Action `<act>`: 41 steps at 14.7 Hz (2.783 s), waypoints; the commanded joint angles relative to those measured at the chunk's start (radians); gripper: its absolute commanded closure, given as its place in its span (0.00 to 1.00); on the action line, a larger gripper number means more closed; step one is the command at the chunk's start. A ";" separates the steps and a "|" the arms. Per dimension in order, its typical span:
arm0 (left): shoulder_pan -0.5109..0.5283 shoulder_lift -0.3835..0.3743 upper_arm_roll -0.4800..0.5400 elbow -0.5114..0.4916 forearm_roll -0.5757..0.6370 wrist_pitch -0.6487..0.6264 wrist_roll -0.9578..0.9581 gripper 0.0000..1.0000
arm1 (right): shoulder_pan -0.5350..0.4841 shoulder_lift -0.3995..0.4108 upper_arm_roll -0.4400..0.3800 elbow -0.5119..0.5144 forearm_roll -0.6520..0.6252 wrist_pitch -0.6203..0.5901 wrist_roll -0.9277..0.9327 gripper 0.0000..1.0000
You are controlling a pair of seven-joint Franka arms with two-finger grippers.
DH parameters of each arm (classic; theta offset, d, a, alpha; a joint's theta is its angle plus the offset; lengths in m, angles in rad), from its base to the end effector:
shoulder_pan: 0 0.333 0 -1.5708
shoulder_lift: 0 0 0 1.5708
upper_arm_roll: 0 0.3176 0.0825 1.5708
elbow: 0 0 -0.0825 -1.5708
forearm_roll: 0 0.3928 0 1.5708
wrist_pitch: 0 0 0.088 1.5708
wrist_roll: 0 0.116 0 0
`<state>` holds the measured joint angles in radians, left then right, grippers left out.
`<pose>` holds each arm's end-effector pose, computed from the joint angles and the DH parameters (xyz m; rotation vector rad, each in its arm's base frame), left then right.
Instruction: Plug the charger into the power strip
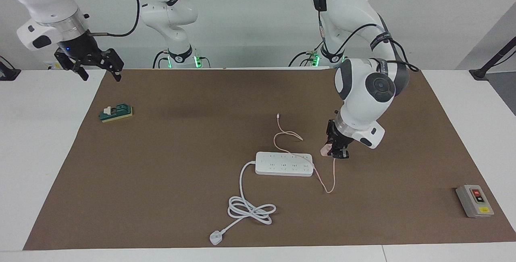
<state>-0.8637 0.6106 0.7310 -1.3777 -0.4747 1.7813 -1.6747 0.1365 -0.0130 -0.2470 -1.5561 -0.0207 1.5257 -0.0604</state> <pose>0.6655 -0.2360 0.4079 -2.2158 -2.2206 0.1329 0.5511 -0.0646 0.6273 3.1245 -0.0794 -0.0300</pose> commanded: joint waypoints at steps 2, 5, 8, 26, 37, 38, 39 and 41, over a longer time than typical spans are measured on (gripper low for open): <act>-0.017 0.041 0.015 0.039 -0.009 0.020 -0.036 1.00 | -0.012 -0.001 0.005 0.002 0.035 -0.010 0.069 0.00; -0.038 0.060 0.013 0.043 -0.009 0.041 -0.065 1.00 | -0.008 -0.002 0.009 0.004 0.033 -0.024 0.070 0.00; -0.060 0.054 0.013 0.042 -0.018 0.026 -0.059 1.00 | -0.006 -0.007 0.011 0.001 0.033 -0.029 0.068 0.00; -0.179 -0.110 0.015 -0.268 0.082 0.227 0.009 1.00 | -0.006 -0.007 0.011 0.001 0.033 -0.030 0.070 0.00; -0.201 -0.100 0.015 -0.300 0.099 0.286 0.009 1.00 | -0.006 -0.007 0.011 0.001 0.033 -0.030 0.070 0.00; -0.201 -0.091 0.015 -0.299 0.099 0.291 0.009 1.00 | -0.006 -0.008 0.011 0.001 0.033 -0.029 0.070 0.00; -0.201 -0.084 0.015 -0.297 0.099 0.294 0.009 1.00 | -0.006 -0.007 0.011 0.001 0.033 -0.029 0.070 0.00; -0.201 -0.072 0.015 -0.288 0.097 0.296 0.004 1.00 | -0.006 -0.007 0.011 0.001 0.033 -0.030 0.070 0.00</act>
<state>-1.0430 0.5345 0.7318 -1.6483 -0.3962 2.0485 -1.6735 0.1378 -0.0132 -0.2421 -1.5562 -0.0055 1.5127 -0.0032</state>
